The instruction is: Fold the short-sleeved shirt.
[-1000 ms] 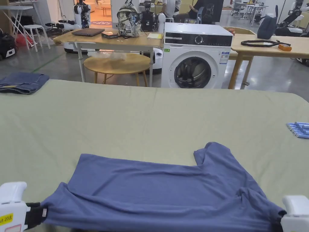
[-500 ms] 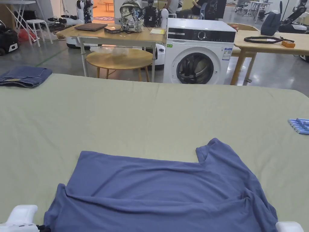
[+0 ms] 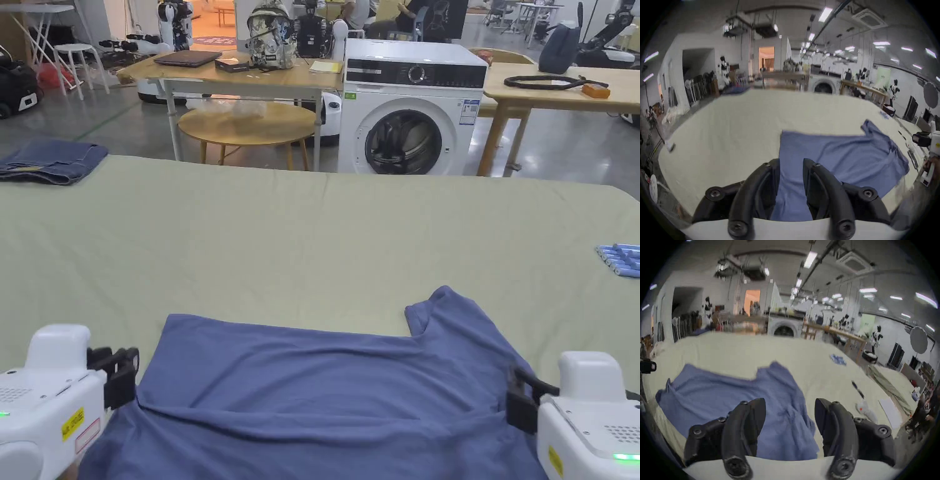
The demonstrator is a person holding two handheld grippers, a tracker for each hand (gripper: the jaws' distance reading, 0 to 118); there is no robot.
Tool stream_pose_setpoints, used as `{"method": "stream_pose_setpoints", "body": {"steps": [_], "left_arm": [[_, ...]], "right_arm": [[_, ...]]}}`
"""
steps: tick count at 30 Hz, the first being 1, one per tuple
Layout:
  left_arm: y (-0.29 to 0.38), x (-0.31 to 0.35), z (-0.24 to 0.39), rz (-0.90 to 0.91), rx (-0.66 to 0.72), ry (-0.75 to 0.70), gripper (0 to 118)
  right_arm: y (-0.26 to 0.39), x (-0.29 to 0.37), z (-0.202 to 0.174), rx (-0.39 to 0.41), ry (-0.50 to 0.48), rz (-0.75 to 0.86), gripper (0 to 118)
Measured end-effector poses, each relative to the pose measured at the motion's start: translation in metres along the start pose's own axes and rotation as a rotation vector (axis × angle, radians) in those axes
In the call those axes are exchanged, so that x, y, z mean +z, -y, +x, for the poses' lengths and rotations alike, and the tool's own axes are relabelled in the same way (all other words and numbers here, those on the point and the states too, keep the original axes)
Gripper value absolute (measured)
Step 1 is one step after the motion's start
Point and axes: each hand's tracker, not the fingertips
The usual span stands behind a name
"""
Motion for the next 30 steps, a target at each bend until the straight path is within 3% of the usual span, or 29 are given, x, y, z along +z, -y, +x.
{"method": "stream_pose_setpoints", "body": {"steps": [3,5,6,7,10,16,26,29,30], "left_arm": [[-0.012,0.004,0.014,0.132,-0.017,-0.022,26],[-0.023,0.016,0.033,0.197,-0.036,-0.03,23],[-0.026,0.017,0.037,0.216,-0.043,-0.042,16],[-0.028,0.018,0.042,0.228,-0.052,-0.055,2],[-0.037,0.019,0.051,0.241,-0.049,-0.021,0],[-0.064,-0.029,0.038,0.104,-0.009,0.002,0],[-0.099,-0.208,-0.025,-0.427,0.122,0.096,0],[-0.1,-0.235,-0.023,-0.535,0.123,0.093,1],[-0.098,-0.246,-0.023,-0.568,0.122,0.099,13]], "right_arm": [[-0.005,0.003,-0.023,-0.032,-0.002,0.113,63],[-0.008,0.005,-0.035,-0.048,-0.017,0.176,41],[-0.009,0.004,-0.041,-0.048,-0.016,0.198,20],[-0.01,0.005,-0.046,-0.049,-0.017,0.213,7],[-0.013,0.003,-0.057,-0.059,-0.039,0.234,0],[-0.021,-0.009,-0.064,-0.078,-0.075,0.203,0],[-0.015,-0.043,-0.054,-0.063,-0.075,0.103,0],[-0.011,-0.052,-0.05,-0.055,-0.067,0.071,0],[-0.01,-0.055,-0.048,-0.052,-0.063,0.062,0]]}}
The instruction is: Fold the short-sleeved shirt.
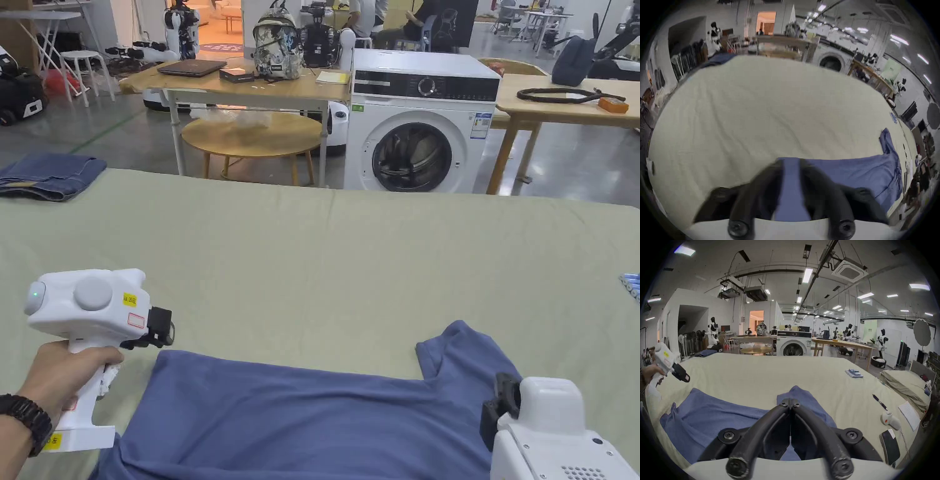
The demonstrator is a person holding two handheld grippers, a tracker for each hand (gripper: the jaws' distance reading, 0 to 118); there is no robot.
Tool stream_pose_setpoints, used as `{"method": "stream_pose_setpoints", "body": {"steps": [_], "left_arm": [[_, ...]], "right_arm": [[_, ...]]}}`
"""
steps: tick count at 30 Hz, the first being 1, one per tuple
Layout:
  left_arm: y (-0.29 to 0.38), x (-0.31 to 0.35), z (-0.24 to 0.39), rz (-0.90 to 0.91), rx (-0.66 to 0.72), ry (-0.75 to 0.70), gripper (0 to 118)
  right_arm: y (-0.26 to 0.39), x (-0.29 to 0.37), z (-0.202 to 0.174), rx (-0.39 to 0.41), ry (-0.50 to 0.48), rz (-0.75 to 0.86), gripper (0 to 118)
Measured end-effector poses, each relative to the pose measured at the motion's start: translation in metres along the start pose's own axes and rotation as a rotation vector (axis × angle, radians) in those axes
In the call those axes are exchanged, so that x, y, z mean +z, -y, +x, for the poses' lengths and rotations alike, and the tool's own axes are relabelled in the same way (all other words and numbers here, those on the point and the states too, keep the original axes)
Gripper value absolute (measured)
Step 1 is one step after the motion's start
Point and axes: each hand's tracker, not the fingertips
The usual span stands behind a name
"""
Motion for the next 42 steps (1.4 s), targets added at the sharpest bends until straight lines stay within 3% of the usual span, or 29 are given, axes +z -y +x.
{"method": "stream_pose_setpoints", "body": {"steps": [1,3,4,9,11,16,23,29,30,31,34,39,42], "left_arm": [[-0.003,-0.008,-0.001,-0.029,0.005,0.031,35],[-0.004,-0.023,0.003,-0.115,0.016,0.043,40],[-0.005,-0.03,0.004,-0.127,0.013,0.02,49],[-0.002,-0.052,0.022,-0.191,-0.055,-0.094,49],[-0.002,-0.066,0.015,-0.196,-0.082,-0.134,44],[0.012,-0.047,0.045,-0.144,-0.137,-0.139,0],[0.003,-0.037,0.009,0.002,-0.118,-0.07,0],[0.018,0.007,0.006,0.14,-0.109,-0.026,0],[0.022,0.012,0.008,0.137,-0.109,-0.027,0],[0.025,0.017,0.007,0.155,-0.114,-0.029,0],[0.035,0.033,0.009,0.178,-0.108,-0.022,0],[0.047,0.042,0.011,0.191,-0.102,-0.02,0],[0.051,0.049,0.018,0.188,-0.088,-0.018,0]], "right_arm": [[0.001,-0.002,0.001,0.003,0.004,-0.006,0],[0.004,-0.005,0.005,0.01,0.013,-0.018,0],[0.004,-0.005,0.006,0.012,0.017,-0.022,0],[0.009,-0.011,0.014,0.019,0.035,-0.051,0],[0.011,-0.014,0.017,0.019,0.042,-0.066,0],[0.013,-0.023,0.023,0.005,0.043,-0.098,0],[-0.009,-0.067,0.053,-0.055,0.029,-0.204,0],[-0.035,-0.162,0.099,-0.08,-0.01,-0.449,0],[-0.037,-0.177,0.104,-0.065,-0.028,-0.499,2],[-0.039,-0.193,0.109,-0.054,-0.028,-0.534,14],[-0.035,-0.232,0.117,-0.021,-0.043,-0.61,65],[-0.021,-0.267,0.117,-0.045,-0.098,-0.795,72],[-0.011,-0.275,0.11,0.019,-0.088,-0.84,72]]}}
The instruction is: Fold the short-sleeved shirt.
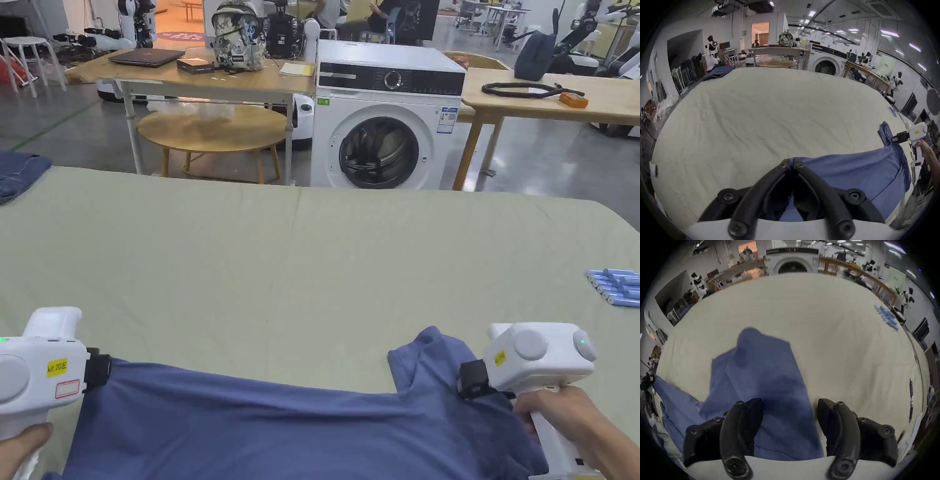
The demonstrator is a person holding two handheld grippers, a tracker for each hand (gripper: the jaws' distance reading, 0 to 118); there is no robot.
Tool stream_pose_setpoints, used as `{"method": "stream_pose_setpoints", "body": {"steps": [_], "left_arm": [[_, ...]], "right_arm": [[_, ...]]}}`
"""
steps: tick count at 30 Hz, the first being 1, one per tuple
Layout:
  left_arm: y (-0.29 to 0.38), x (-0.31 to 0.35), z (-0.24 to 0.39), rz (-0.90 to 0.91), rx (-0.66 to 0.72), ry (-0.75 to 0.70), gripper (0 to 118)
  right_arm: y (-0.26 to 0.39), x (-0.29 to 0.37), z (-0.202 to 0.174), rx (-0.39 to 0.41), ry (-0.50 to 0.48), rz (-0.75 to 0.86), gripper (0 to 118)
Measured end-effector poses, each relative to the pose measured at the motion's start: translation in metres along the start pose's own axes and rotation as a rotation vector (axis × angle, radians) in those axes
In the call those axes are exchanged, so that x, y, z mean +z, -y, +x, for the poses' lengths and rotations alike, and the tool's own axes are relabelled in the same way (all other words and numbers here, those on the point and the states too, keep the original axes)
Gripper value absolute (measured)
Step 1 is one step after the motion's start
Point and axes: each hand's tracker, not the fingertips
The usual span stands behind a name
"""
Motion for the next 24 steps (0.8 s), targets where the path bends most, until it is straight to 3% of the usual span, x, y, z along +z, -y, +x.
{"method": "stream_pose_setpoints", "body": {"steps": [2,3,6,7,13,24], "left_arm": [[0.002,0.004,0.004,-0.002,0.001,-0.002,0],[0.003,0.005,0.005,-0.005,0.001,-0.003,0],[0.003,-0.001,0.003,-0.006,0.005,-0.003,0],[0.004,-0.001,0.004,-0.007,0.01,-0.001,0],[0.003,0.001,-0.007,0.007,0.016,0.012,0],[0.02,0.068,-0.029,0.096,0.031,0.053,0]], "right_arm": [[0.003,0.008,-0.01,-0.001,0.009,0.018,68],[0.003,0.011,-0.013,-0.007,0.021,0.018,60],[0.0,0.01,-0.011,0.016,0.056,0.045,4],[0.0,0.01,-0.008,0.019,0.035,0.048,0],[0.009,0.039,0.013,-0.083,-0.018,0.152,0],[0.105,0.18,-0.007,-0.074,-0.023,0.341,0]]}}
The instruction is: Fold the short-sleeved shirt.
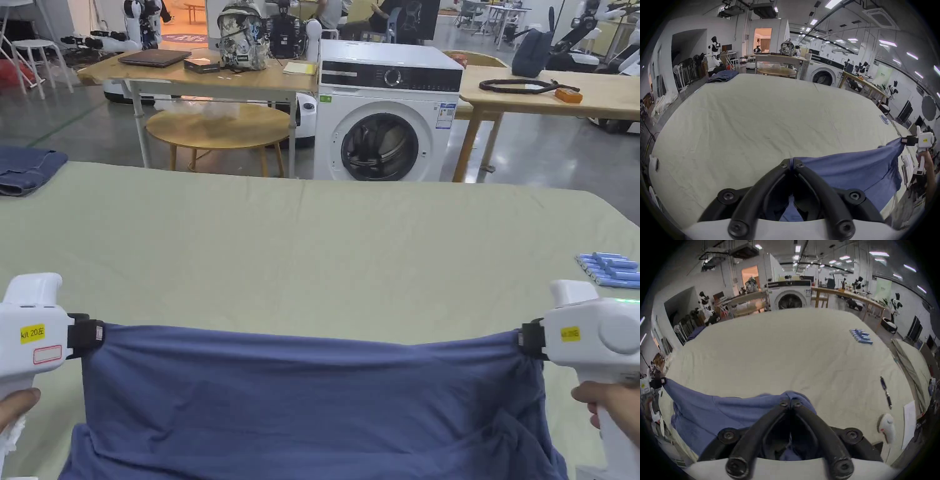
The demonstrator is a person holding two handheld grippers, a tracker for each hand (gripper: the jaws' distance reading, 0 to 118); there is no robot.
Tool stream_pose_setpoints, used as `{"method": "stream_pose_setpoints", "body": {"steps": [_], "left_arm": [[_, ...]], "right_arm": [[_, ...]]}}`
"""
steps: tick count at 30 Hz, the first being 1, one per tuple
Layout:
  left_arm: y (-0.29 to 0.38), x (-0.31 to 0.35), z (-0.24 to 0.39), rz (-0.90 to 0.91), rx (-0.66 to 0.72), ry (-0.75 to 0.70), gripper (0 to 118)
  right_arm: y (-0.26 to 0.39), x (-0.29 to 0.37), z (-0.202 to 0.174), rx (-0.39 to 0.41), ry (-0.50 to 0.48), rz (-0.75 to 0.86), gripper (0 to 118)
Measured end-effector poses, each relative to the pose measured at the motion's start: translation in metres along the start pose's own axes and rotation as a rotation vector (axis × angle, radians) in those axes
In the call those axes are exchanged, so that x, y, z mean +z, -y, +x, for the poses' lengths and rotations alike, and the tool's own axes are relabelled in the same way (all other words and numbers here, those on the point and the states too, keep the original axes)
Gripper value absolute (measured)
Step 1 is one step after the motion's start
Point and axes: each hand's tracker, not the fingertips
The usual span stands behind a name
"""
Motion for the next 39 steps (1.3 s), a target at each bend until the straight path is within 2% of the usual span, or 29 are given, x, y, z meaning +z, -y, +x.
{"method": "stream_pose_setpoints", "body": {"steps": [5,15,26,31,36,38,39], "left_arm": [[0.029,0.031,0.002,0.011,-0.023,0.0,0],[0.112,0.079,-0.011,-0.006,-0.011,-0.011,0],[0.199,0.056,-0.016,-0.217,-0.073,-0.062,0],[0.201,0.047,-0.008,-0.257,-0.093,-0.087,0],[0.202,0.039,-0.008,-0.268,-0.097,-0.102,0],[0.197,0.046,-0.007,-0.257,-0.079,-0.092,0],[0.193,0.052,-0.006,-0.209,-0.056,-0.077,5]], "right_arm": [[0.039,0.049,-0.001,0.036,0.004,0.034,0],[0.12,0.085,0.005,0.086,0.022,0.003,0],[0.192,0.041,0.011,0.114,0.091,-0.174,0],[0.203,0.023,0.01,0.09,0.102,-0.203,0],[0.203,0.014,0.011,0.128,0.127,-0.207,1],[0.197,0.02,0.009,0.149,0.137,-0.209,13],[0.192,0.026,0.008,0.158,0.167,-0.207,31]]}}
